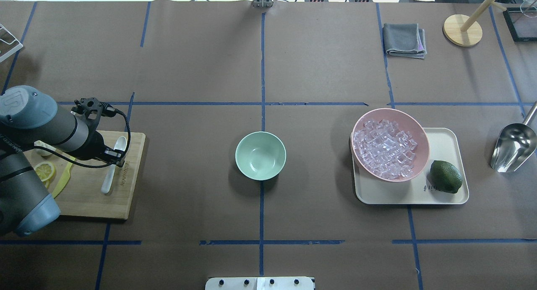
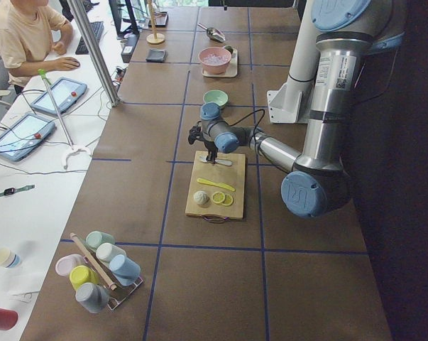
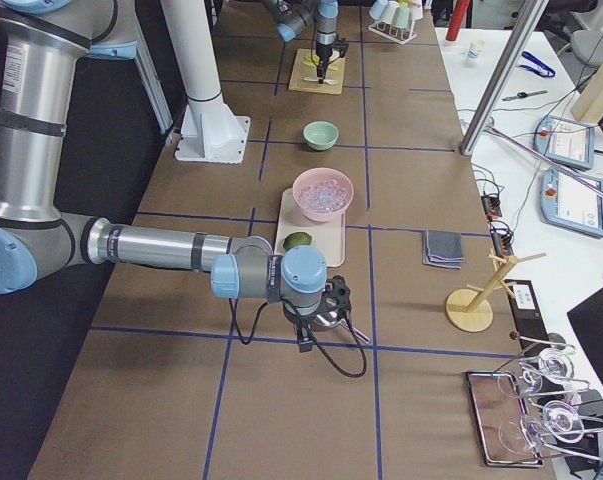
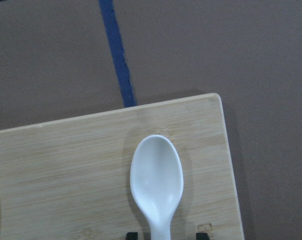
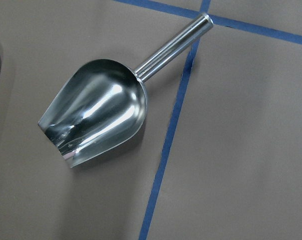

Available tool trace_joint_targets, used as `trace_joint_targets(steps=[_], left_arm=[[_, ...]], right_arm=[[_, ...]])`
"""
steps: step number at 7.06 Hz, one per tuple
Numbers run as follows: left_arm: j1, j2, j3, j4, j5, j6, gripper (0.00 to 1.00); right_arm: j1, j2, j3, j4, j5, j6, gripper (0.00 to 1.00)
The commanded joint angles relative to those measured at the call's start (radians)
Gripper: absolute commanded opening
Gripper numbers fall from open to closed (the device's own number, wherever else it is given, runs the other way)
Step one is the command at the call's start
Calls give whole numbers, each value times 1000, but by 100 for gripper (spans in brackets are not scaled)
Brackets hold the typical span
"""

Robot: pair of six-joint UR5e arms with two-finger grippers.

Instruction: Put spoon and ice into bowl

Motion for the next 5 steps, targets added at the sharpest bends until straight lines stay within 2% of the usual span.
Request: trace_joint_targets(steps=[1, 3, 5], left_arm=[[0, 0, 0, 2, 0, -1, 31], [0, -1, -8, 6, -9, -10, 0], [0, -55, -25, 11, -23, -55, 0]], right_arm=[[0, 2, -4, 1, 2, 0, 100], [0, 2, -4, 1, 2, 0, 100], [0, 2, -2, 1, 3, 0, 100]])
